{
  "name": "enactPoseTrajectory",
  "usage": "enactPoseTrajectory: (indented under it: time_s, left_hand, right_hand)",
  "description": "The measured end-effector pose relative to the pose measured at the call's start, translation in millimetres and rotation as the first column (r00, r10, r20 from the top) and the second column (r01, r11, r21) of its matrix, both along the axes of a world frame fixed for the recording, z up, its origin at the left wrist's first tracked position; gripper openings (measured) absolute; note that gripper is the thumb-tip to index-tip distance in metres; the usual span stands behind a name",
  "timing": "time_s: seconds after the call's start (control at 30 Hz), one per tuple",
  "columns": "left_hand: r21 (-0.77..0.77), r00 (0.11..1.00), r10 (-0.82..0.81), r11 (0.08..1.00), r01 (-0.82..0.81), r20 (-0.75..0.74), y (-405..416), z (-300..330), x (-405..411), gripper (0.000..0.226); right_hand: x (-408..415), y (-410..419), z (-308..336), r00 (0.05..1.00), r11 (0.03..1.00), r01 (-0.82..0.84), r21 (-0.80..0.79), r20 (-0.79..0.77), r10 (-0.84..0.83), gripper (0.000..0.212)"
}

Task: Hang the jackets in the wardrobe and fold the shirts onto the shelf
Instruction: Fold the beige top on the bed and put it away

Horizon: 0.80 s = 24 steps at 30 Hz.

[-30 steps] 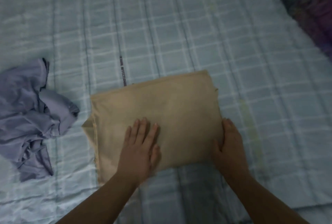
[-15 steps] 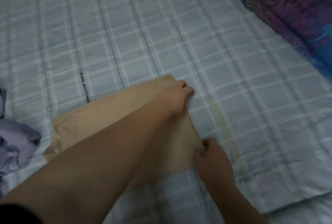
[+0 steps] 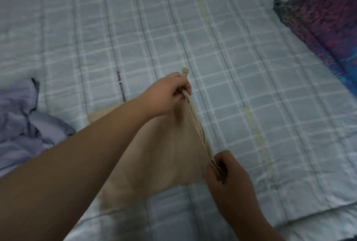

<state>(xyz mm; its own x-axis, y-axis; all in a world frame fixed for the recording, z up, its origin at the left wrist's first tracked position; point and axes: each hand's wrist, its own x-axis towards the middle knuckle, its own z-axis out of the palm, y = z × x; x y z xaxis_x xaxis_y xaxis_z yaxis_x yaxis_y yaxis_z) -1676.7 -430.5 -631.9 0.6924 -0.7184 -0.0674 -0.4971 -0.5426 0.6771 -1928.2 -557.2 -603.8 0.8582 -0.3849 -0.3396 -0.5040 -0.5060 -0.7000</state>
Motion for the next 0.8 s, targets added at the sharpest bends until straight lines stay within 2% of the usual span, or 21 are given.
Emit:
enactPoseTrajectory:
  time_s: [0.1, 0.23, 0.3, 0.43, 0.53, 0.6, 0.67, 0.7, 0.8]
  left_hand:
    - [-0.009, 0.999, 0.050, 0.999, -0.050, -0.013, 78, 20, 3, 0.022]
    - [-0.086, 0.982, 0.182, 0.979, -0.186, -0.050, 169, 24, -5, 0.010]
    - [-0.104, 0.975, 0.215, 0.970, -0.220, -0.054, 210, 10, -11, 0.015]
    - [-0.035, 0.962, 0.262, 0.963, -0.265, -0.080, 274, -44, -31, 0.028]
    - [0.017, 0.938, 0.338, 0.941, -0.337, -0.074, 295, -81, -48, 0.035]
    - [0.027, 0.930, 0.360, 0.933, -0.359, -0.070, 300, -98, -60, 0.042]
    - [-0.011, 0.908, 0.409, 0.911, -0.412, -0.092, 298, -99, -69, 0.043]
    - [-0.042, 0.889, 0.450, 0.890, -0.455, -0.088, 295, -95, -73, 0.043]
    - [-0.125, 0.820, 0.572, 0.813, -0.568, -0.002, 284, -74, -91, 0.044]
  right_hand:
    - [5, 53, 18, 0.982, 0.983, -0.185, 0.008, 0.043, 0.184, 0.020]
    - [15, 133, 15, 0.917, 0.921, -0.390, -0.014, 0.086, 0.390, 0.018]
    - [18, 171, 1, 0.881, 0.887, -0.461, -0.027, 0.111, 0.461, 0.017]
    - [16, 230, -42, 0.823, 0.825, -0.552, -0.123, 0.082, 0.563, 0.017]
    - [12, 254, -73, 0.752, 0.730, -0.633, -0.259, 0.017, 0.659, 0.017]
    - [8, 260, -86, 0.700, 0.656, -0.694, -0.299, -0.062, 0.712, 0.018]
    - [5, 261, -88, 0.680, 0.625, -0.717, -0.308, -0.118, 0.723, 0.022]
    - [5, 260, -86, 0.680, 0.626, -0.719, -0.301, -0.121, 0.723, 0.023]
    - [13, 248, -71, 0.676, 0.642, -0.696, -0.321, 0.006, 0.737, 0.012]
